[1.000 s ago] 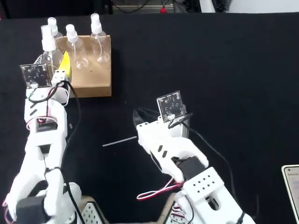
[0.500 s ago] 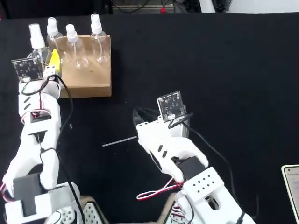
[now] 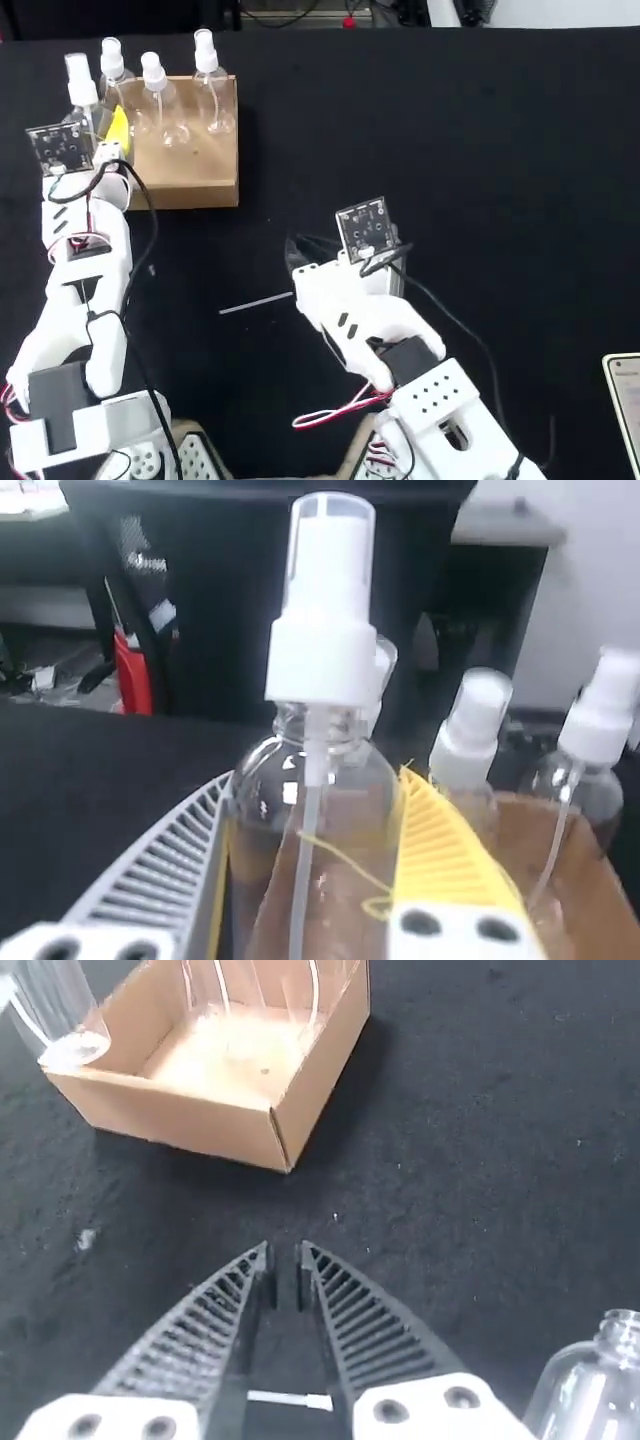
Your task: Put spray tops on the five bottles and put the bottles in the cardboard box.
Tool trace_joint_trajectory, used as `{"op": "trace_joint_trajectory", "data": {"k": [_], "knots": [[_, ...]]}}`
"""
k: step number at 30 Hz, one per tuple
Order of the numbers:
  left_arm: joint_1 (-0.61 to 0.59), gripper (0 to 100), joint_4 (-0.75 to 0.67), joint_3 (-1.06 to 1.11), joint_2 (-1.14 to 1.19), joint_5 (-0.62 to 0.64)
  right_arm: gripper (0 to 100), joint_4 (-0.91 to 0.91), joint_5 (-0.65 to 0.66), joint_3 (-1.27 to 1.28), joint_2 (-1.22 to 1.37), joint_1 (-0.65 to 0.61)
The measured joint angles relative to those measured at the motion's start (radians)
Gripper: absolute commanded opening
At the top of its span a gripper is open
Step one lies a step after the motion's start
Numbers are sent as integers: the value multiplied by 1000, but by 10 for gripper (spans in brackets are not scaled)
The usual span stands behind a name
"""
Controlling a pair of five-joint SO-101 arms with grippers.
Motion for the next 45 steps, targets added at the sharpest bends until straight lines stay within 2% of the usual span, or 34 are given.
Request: {"op": "trace_joint_trajectory", "data": {"k": [3,12,18,21,34,40,45], "knots": [[0,123,-72,-2,0,34,42,0,0,0,0,0],[0,123,-121,-2,91,41,42,0,0,0,0,0],[0,123,-364,-2,207,41,42,0,0,0,0,0],[0,123,-408,-2,265,41,42,0,0,0,0,0],[-14,127,-422,-41,347,43,42,0,0,0,0,0],[-15,124,-301,-81,347,43,42,0,0,0,0,0],[-15,124,-285,-86,347,44,42,0,0,0,0,0]]}}
